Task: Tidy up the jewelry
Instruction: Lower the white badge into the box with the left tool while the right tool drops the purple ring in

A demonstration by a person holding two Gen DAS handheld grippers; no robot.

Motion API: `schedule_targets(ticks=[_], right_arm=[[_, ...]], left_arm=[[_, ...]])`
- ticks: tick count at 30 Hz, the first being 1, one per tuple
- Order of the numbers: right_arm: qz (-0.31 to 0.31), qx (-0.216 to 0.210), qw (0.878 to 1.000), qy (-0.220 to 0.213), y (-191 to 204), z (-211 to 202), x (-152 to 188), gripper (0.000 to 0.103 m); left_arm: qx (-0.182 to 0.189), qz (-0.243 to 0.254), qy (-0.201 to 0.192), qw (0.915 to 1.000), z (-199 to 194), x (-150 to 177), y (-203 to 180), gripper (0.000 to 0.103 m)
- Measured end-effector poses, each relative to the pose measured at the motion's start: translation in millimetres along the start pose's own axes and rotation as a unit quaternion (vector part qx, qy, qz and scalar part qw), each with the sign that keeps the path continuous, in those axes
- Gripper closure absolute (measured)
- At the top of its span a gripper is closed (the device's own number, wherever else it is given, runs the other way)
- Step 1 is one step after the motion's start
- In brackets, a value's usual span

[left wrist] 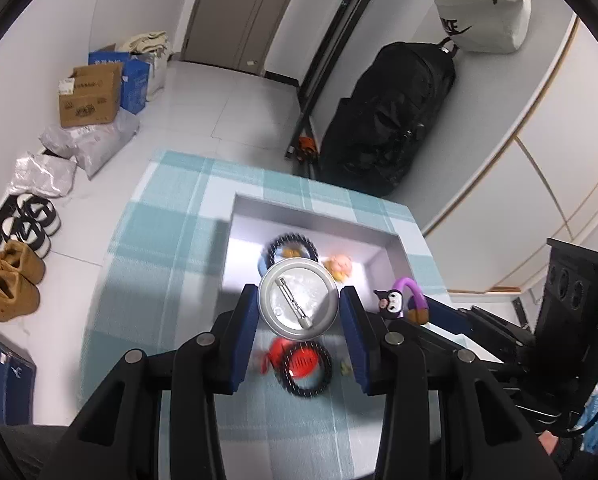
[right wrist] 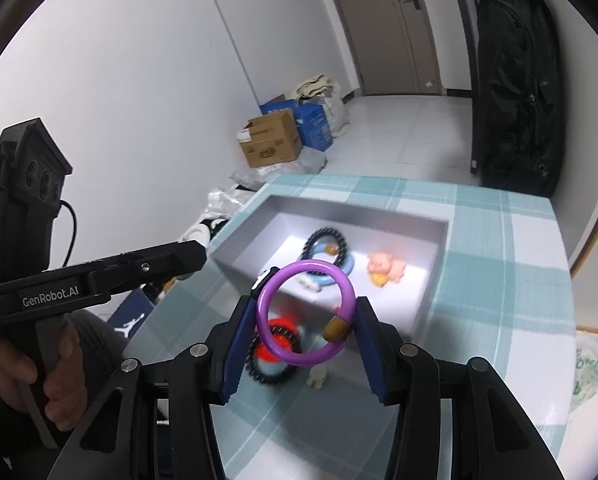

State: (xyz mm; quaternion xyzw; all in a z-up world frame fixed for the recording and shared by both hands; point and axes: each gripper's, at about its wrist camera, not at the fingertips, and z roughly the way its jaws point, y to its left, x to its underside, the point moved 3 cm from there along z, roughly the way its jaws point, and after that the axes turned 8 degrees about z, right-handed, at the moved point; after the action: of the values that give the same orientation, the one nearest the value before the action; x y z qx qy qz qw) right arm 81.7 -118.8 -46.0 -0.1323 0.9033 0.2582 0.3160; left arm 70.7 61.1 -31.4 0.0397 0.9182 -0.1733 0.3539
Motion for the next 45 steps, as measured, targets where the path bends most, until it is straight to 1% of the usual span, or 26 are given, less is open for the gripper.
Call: schedule_targets(ticks=[2,6,10,13,17,20,23,26,31,34,35,38,40,42,43,44,45], right_arm=[[0.005,-0.003,1.000,-0.002,-2.9,0.7,-9.2,0.055],[0.028,-0.021,0.999,-0.006,-11.2,0.1,-25.8,0.055],[0.043,-0.026,0.999,-0.007,-19.3,3.7,-42.1,0.055],[0.042,-0.027,0.999,0.000,-21.5,13.2,-50.5,0.055],[0.035,-0.029,0.999,0.009,-24.2,25.8,-56.0,0.055],[0.036,-0.030,0.999,0.009,-28.1,29.6,-56.6,0.055],[0.037,-0.025,0.999,0.010,-33.3,33.2,-55.7,0.055],[0.036,-0.020,0.999,0.016,-36.7,35.8,-51.3,0.055],[0.033,-0.017,0.999,0.025,-39.5,39.8,-47.8,0.055],[0.025,-0.013,0.999,0.026,-37.7,41.2,-46.0,0.055],[0.018,-0.005,1.000,0.026,-36.4,42.2,-45.0,0.055],[0.006,0.001,1.000,0.026,-33.7,44.0,-43.9,0.054],[-0.001,0.009,1.000,0.023,-32.9,45.6,-44.2,0.053],[-0.004,0.014,1.000,0.020,-32.6,44.3,-43.7,0.048],[-0.004,0.015,1.000,0.018,-32.8,42.9,-44.0,0.040],[-0.007,0.020,1.000,0.009,-32.5,38.8,-44.0,0.029],[-0.010,0.026,1.000,0.001,-32.3,35.1,-43.9,0.025]], left_arm=[[-0.002,-0.002,-0.007,1.0000,0.9,-7.3,0.3,0.068],[0.004,-0.004,-0.005,1.0000,9.9,-20.9,0.2,0.068],[0.003,0.010,0.009,0.9999,23.9,-27.7,-0.4,0.068],[0.018,0.004,0.025,0.9995,33.7,-29.7,4.0,0.068],[0.026,-0.001,0.037,0.9990,44.8,-31.8,4.7,0.068],[0.027,0.002,0.044,0.9987,52.4,-32.5,3.4,0.068],[0.038,0.000,0.048,0.9981,58.4,-34.4,2.5,0.068],[0.036,0.005,0.053,0.9979,63.7,-34.2,1.5,0.068],[0.043,-0.010,0.064,0.9970,70.3,-31.7,5.3,0.068],[0.048,-0.011,0.063,0.9968,70.2,-31.9,4.6,0.068],[0.050,-0.012,0.063,0.9967,70.9,-31.8,4.6,0.068],[0.068,-0.025,0.059,0.9956,70.4,-32.8,6.9,0.068],[0.071,-0.034,0.053,0.9954,68.5,-34.6,9.3,0.067],[0.079,-0.037,0.058,0.9945,68.8,-36.5,8.9,0.067],[0.083,-0.036,0.056,0.9943,68.1,-37.1,8.3,0.064],[0.084,-0.034,0.054,0.9944,67.0,-37.5,7.2,0.059],[0.082,-0.031,0.050,0.9949,65.0,-38.0,5.9,0.047]])
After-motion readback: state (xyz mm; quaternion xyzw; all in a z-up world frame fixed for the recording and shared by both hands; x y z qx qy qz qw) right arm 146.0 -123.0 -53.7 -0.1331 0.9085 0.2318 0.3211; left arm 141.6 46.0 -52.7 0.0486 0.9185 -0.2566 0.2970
